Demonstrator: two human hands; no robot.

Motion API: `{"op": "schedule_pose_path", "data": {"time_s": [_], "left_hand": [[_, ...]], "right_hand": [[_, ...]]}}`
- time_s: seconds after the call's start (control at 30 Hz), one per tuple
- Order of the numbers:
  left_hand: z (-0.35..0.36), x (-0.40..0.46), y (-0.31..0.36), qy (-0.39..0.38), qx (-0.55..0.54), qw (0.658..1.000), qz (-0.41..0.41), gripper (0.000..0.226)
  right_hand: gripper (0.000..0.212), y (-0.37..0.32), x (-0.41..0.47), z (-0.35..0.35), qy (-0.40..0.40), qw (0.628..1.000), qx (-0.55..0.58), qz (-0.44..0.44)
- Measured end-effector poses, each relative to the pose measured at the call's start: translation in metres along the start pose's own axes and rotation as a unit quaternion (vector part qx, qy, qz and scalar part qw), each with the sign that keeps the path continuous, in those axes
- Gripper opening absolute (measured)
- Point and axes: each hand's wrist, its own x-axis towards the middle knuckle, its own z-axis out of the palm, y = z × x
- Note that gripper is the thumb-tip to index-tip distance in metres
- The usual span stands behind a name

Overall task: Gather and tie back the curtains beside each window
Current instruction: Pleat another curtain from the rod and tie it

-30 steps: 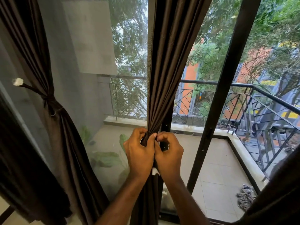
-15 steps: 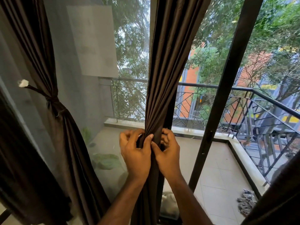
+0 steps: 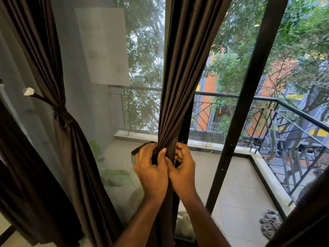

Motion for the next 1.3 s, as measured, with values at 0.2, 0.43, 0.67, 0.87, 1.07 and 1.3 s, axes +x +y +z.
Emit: {"op": "schedule_pose_path", "data": {"time_s": [0.2,0.43,0.67,0.87,1.07,1.3], "left_hand": [[-0.007,0.007,0.011,-0.079,-0.100,0.990,-0.058,0.025],[-0.026,0.044,0.010,-0.291,-0.207,0.922,-0.147,0.050],[-0.025,0.052,0.008,-0.352,-0.253,0.885,-0.171,0.056],[-0.014,0.057,-0.013,-0.278,-0.048,0.955,-0.095,0.031],[0.001,0.051,-0.011,-0.159,0.113,0.981,-0.003,0.020],[-0.001,0.043,-0.007,-0.163,0.035,0.978,-0.127,0.024]], "right_hand": [[0.037,0.003,0.002,-0.010,-0.023,0.998,-0.025,-0.058],[0.072,0.000,0.033,-0.045,-0.097,0.980,-0.172,-0.023],[0.022,0.001,0.039,-0.047,-0.245,0.946,-0.200,0.069],[0.030,-0.014,0.032,-0.046,-0.131,0.976,-0.149,0.086],[0.039,-0.032,0.009,-0.023,-0.157,0.947,0.106,0.258],[0.034,-0.021,0.005,-0.020,-0.186,0.930,0.155,0.276]]}}
